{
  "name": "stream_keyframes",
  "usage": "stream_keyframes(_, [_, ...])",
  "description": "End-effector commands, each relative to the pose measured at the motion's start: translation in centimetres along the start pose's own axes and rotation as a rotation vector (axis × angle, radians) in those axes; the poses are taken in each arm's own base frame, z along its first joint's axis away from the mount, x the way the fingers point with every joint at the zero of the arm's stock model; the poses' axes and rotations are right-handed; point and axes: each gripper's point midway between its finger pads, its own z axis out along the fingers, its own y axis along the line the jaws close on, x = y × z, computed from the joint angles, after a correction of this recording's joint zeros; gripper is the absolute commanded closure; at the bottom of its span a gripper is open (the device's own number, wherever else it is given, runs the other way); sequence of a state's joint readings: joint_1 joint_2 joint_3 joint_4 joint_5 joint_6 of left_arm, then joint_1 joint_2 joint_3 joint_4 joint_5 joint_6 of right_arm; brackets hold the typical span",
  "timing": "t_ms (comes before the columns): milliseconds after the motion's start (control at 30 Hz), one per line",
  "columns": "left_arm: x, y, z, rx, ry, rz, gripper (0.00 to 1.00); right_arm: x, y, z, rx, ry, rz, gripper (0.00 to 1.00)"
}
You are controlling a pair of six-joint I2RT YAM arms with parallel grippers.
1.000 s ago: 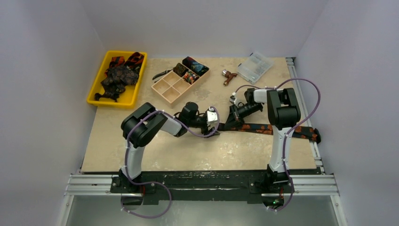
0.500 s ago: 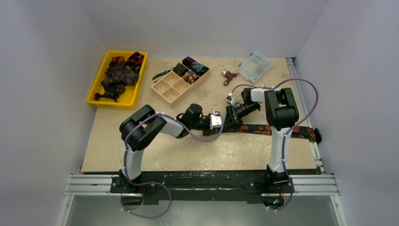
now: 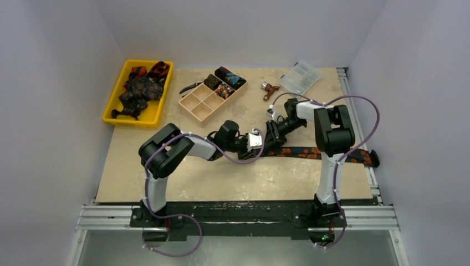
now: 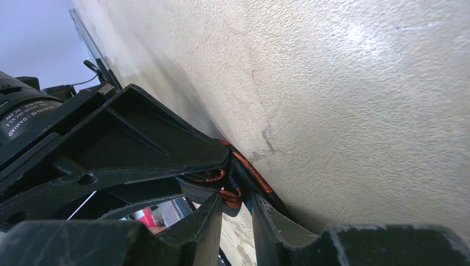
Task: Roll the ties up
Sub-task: Roll the tie at the center of the board.
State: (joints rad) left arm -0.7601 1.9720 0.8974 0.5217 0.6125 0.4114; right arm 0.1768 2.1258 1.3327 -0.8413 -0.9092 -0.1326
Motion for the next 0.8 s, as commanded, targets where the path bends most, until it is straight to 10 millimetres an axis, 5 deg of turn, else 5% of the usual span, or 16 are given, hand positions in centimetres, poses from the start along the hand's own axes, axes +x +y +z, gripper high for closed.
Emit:
stream_keyframes(0, [6.4, -2.3, -0.9, 0.031, 0.208, -0.140, 0.83, 0.7, 0.1, 0.4, -0.018, 0.026, -0.024, 0.72])
stream_keyframes(367, [6.6, -1.9, -0.8, 0.020, 0.220, -0.136, 0.83, 1.4, 0.8, 0.5, -0.055, 0.042, -0.012, 0.69])
stream_keyframes(567, [6.5, -1.8, -0.7, 0.019, 0.222, -0.140, 0.80, 1.2, -1.0, 1.1, 0.014, 0.032, -0.014, 0.99])
stream_keyframes(633, [6.5, -1.9, -0.8, 0.021, 0.220, -0.143, 0.75, 1.2, -2.1, 1.2, 0.058, 0.035, -0.019, 1.00])
stream_keyframes(767, [5.3, -2.1, -1.2, 0.024, 0.154, -0.129, 0.50, 0.9, -4.4, 1.1, 0.179, 0.030, -0.042, 1.00])
